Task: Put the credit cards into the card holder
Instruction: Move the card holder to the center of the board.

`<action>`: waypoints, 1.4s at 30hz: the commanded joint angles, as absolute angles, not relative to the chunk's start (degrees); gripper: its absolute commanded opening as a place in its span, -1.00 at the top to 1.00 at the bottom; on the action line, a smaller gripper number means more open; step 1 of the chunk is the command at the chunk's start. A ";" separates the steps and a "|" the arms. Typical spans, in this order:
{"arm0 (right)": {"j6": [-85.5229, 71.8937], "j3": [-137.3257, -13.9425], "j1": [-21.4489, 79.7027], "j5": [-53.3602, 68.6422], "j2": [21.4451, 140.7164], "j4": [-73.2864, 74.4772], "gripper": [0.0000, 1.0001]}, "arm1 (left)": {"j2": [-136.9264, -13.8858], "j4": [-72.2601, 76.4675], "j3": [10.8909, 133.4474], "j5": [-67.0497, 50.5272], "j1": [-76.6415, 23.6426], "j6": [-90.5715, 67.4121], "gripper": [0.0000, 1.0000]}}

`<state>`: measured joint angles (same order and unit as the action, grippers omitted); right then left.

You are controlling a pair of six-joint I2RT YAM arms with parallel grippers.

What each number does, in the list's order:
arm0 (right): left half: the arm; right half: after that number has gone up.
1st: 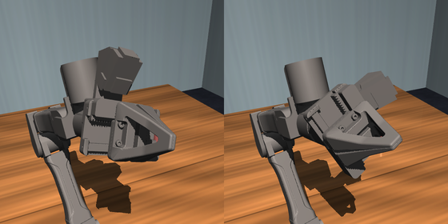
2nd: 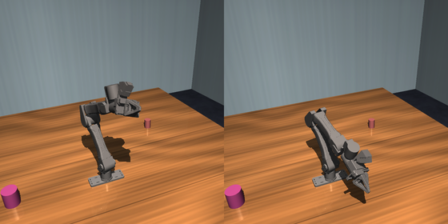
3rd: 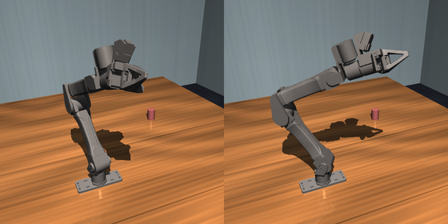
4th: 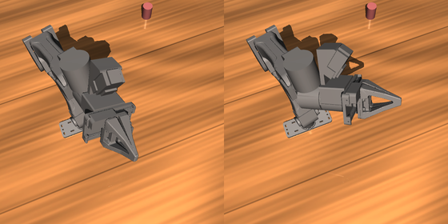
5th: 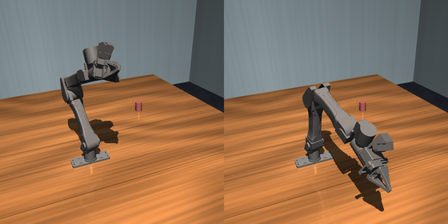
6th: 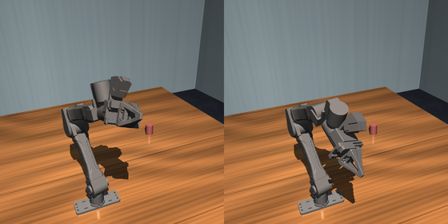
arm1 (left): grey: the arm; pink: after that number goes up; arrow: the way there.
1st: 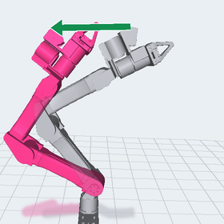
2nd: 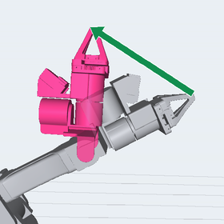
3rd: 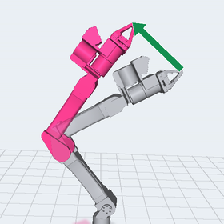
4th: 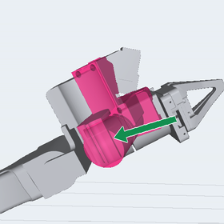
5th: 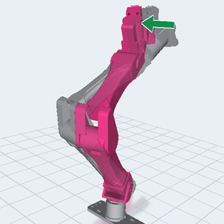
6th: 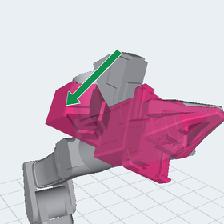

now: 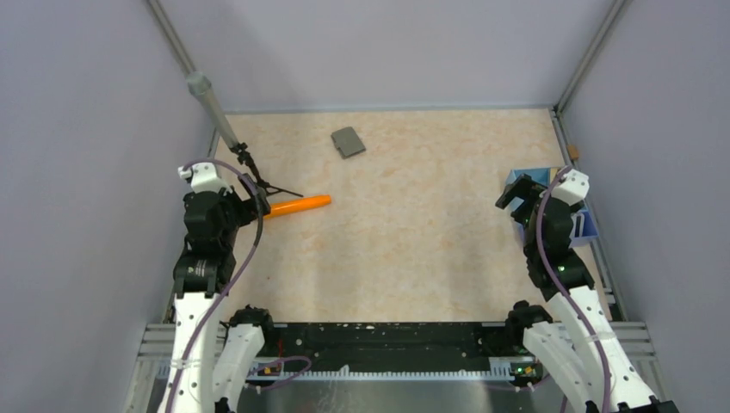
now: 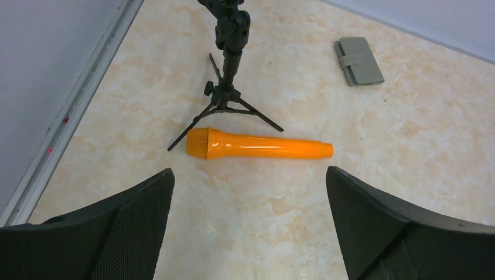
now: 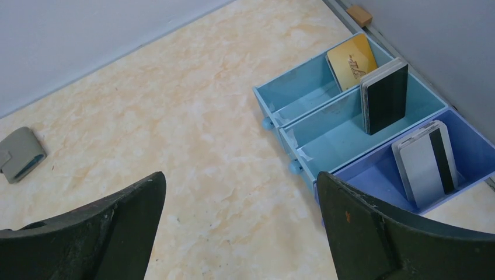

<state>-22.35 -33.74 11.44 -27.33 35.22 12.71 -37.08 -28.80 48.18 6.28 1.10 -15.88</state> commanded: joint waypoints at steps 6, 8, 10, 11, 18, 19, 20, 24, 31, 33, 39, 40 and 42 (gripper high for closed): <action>-23.39 -33.51 11.27 -25.85 34.80 10.83 -0.97 | -39.40 -27.19 47.87 4.69 1.33 -20.56 -0.97; -23.30 -33.44 11.30 -25.12 34.81 10.60 -0.97 | -42.03 -26.17 48.27 -0.45 1.17 -21.86 -0.98; -23.30 -33.27 11.29 -24.33 34.77 10.29 -0.97 | -45.57 -23.91 48.65 -3.98 0.32 -24.40 -0.97; -23.29 -33.11 11.28 -23.83 34.80 10.10 -0.97 | -47.49 -22.32 49.05 -4.31 -2.31 -25.52 -0.97; -24.29 -31.99 11.34 -19.83 34.62 9.15 -0.97 | -67.87 -8.79 54.12 -2.06 -17.36 -33.84 -0.97; -24.57 -31.74 11.27 -19.08 34.55 9.00 -0.97 | -71.30 -5.87 54.71 -3.81 -17.52 -35.75 -0.95; -24.85 -31.53 11.29 -18.41 34.40 8.65 -0.97 | -74.41 -3.77 55.78 -4.62 -17.69 -37.56 -0.94; -26.21 -30.85 11.26 -16.23 34.14 7.33 -0.96 | -87.45 4.88 61.36 -6.48 -17.84 -44.33 -0.85; -27.56 -30.45 11.29 -13.28 34.10 6.12 -0.95 | -106.43 11.20 72.12 -4.17 -16.73 -49.32 -0.42; -27.60 -30.68 11.33 -13.02 34.04 6.59 -0.95 | -110.41 12.70 73.87 -3.43 -15.83 -50.43 -0.36; -27.69 -31.08 11.25 -12.74 32.92 7.50 -0.94 | -118.44 12.37 79.53 -2.91 -13.67 -51.13 -0.26; -27.61 -31.03 11.33 -12.86 32.77 7.44 -0.94 | -119.61 12.38 80.36 -3.13 -13.44 -51.10 -0.26; -27.34 -31.23 11.34 -13.15 32.85 7.57 -0.94 | -121.84 12.81 82.11 -4.86 -12.79 -51.71 -0.26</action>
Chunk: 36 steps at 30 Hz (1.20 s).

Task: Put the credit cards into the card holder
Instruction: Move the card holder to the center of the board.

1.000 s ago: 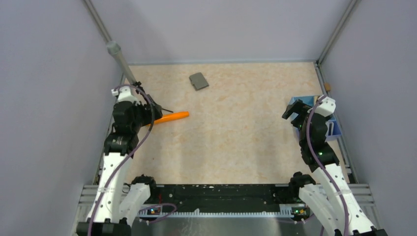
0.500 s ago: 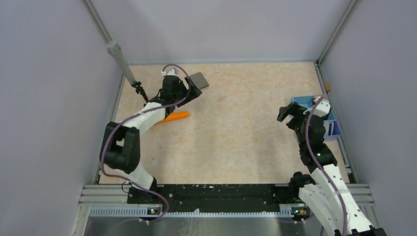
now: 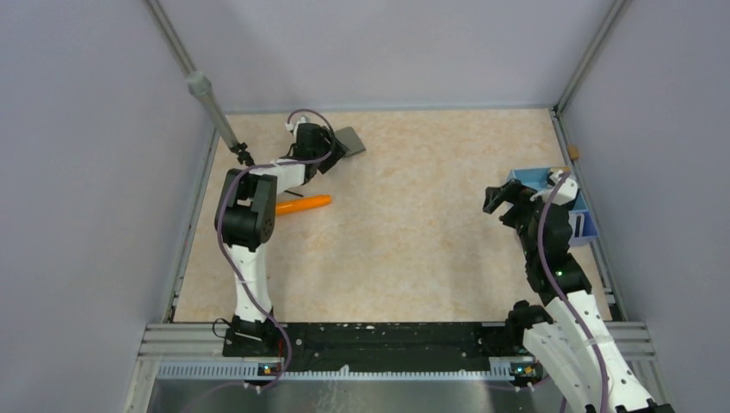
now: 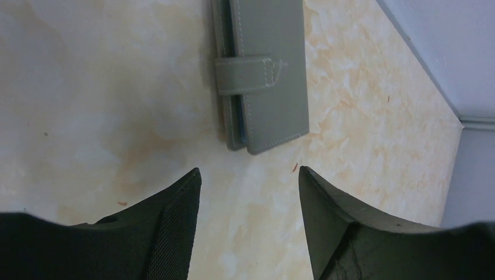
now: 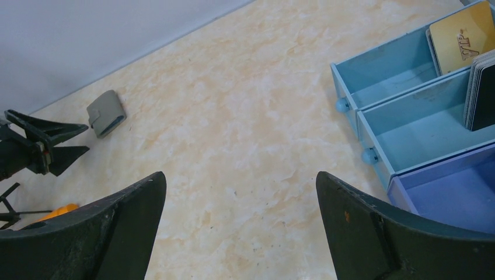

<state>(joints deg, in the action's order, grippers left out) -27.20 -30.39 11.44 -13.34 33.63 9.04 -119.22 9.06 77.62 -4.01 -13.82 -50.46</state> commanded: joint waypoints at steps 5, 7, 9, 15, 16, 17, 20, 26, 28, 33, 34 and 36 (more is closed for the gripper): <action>-26.97 -32.27 11.27 -13.67 33.31 8.75 -0.94 | -126.56 13.47 85.34 -7.56 -12.48 -53.17 -0.25; -26.89 -32.43 11.29 -14.13 33.21 9.17 -0.94 | -129.04 13.00 87.14 -8.99 -12.49 -53.83 -0.25; -26.89 -32.35 11.30 -14.53 33.00 9.16 -0.94 | -130.49 12.44 88.38 -9.41 -12.48 -54.17 -0.25; -27.00 -32.20 11.34 -14.52 33.02 9.14 -0.94 | -132.97 12.00 90.17 -9.58 -12.15 -54.23 -0.14; -27.05 -32.22 11.30 -14.50 33.00 9.12 -0.93 | -133.27 11.96 90.50 -9.57 -12.09 -54.11 -0.05; -27.00 -32.24 11.26 -14.51 32.96 9.19 -0.93 | -133.51 11.95 90.99 -9.50 -12.05 -53.95 0.07; -26.99 -32.34 11.30 -14.66 32.77 9.82 -0.93 | -133.85 13.60 91.06 -10.46 -11.72 -53.35 0.48; -26.84 -32.05 11.33 -14.90 32.48 10.32 -0.93 | -131.50 15.63 89.56 -14.09 -11.60 -48.71 1.00; -26.91 -32.04 11.26 -14.71 32.37 10.64 -0.93 | -129.62 17.02 87.20 -15.10 -11.60 -47.39 1.00; -27.07 -31.52 11.31 -13.33 32.32 11.01 -0.93 | -124.08 21.81 78.60 -18.62 -11.62 -46.09 1.00; -27.07 -31.44 11.28 -13.04 32.33 11.18 -0.93 | -122.77 22.62 76.58 -19.65 -11.68 -46.07 1.00; -26.62 -31.42 11.33 -12.33 32.35 11.65 -0.93 | -119.79 25.50 72.32 -20.98 -11.90 -46.08 1.00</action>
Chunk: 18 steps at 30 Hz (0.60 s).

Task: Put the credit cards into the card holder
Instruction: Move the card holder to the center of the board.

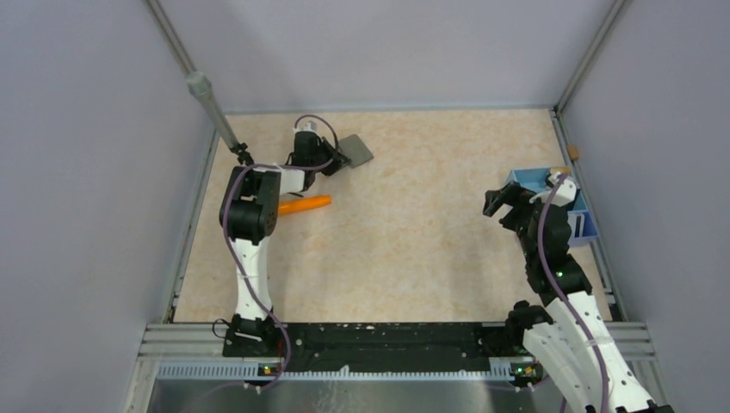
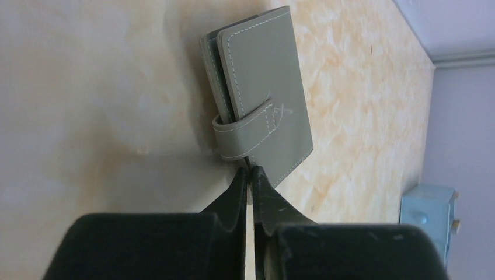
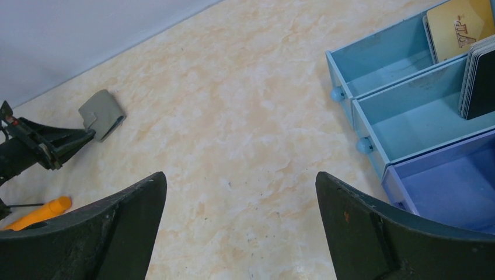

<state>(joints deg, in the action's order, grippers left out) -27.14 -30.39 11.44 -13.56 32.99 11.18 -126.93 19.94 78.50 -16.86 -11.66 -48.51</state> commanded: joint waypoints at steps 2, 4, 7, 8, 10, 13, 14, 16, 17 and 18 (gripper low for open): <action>-25.67 -31.44 11.28 -10.64 32.58 11.76 -0.93 | -116.60 27.03 67.42 -22.05 -12.10 -46.03 1.00; -23.70 -31.44 11.32 -6.56 33.05 11.26 -0.92 | -113.02 28.09 63.37 -22.83 -12.41 -45.94 1.00; -21.42 -31.69 11.32 3.24 35.19 9.60 -0.88 | -107.23 27.60 58.28 -24.33 -13.07 -45.74 1.00; -21.17 -31.90 11.32 5.78 36.46 9.15 -0.88 | -105.30 26.91 56.57 -24.84 -13.36 -45.77 1.00; -21.01 -32.62 11.57 10.42 39.69 8.35 -0.88 | -100.93 24.55 53.85 -25.55 -14.08 -45.36 1.00; -22.37 -34.18 13.85 13.72 45.21 7.97 -0.87 | -93.45 13.21 53.05 -22.87 -16.67 -38.76 1.00; -23.33 -34.54 14.99 14.16 46.65 7.49 -0.86 | -91.43 6.71 53.44 -21.04 -17.65 -35.85 1.00; -25.75 -34.71 17.88 12.91 49.20 6.27 -0.83 | -87.31 -3.44 54.16 -15.95 -19.40 -30.93 1.00; -27.66 -34.74 19.51 11.59 50.03 5.77 -0.82 | -85.51 -7.47 54.34 -13.45 -20.16 -28.36 1.00; -29.03 -34.79 20.84 10.50 50.89 5.27 -0.81 | -83.73 -11.10 54.55 -10.86 -20.95 -26.90 1.00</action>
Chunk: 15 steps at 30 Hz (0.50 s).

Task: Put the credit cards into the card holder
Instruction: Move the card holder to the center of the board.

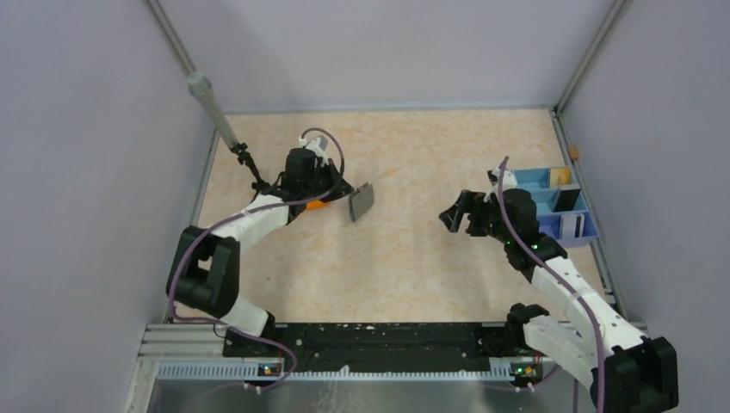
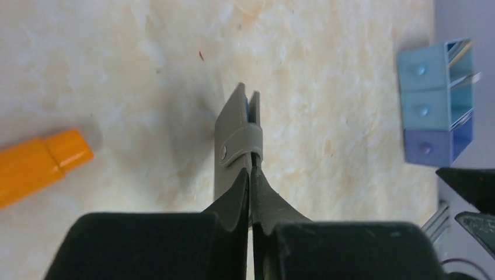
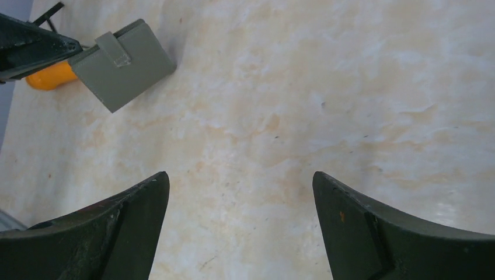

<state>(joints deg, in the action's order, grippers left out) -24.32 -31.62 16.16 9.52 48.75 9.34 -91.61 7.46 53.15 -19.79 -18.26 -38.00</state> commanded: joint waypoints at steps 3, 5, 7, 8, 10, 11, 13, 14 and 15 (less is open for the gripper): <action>-33.53 -34.60 24.24 8.60 53.24 3.00 -0.76 | -78.90 -18.57 54.11 -5.28 -23.92 -23.57 1.00; -36.32 -33.64 26.39 7.40 54.34 0.84 -0.73 | -76.42 -21.60 53.45 -4.36 -25.78 -22.03 1.00; -38.17 -32.74 27.91 5.49 55.08 0.39 -0.71 | -74.57 -22.43 51.70 -6.15 -27.19 -21.38 1.00; -38.83 -32.37 28.55 4.40 55.21 0.36 -0.70 | -73.70 -22.11 50.46 -7.71 -27.82 -21.44 1.00; -40.22 -31.20 29.27 2.34 54.89 0.37 -0.69 | -71.56 -20.19 47.68 -12.16 -28.27 -21.90 1.00; -41.03 -30.41 29.42 1.98 54.50 0.40 -0.69 | -70.05 -19.46 46.40 -13.32 -28.33 -22.48 1.00; -42.10 -28.97 29.45 1.84 53.39 0.40 -0.69 | -68.05 -18.78 45.04 -13.49 -28.32 -22.85 0.86; -42.64 -28.29 29.44 1.76 52.86 0.36 -0.70 | -67.35 -18.68 44.81 -13.33 -28.33 -22.96 0.66; -43.13 -27.66 29.51 1.74 52.28 0.36 -0.70 | -67.03 -18.51 44.66 -13.08 -28.31 -23.17 0.51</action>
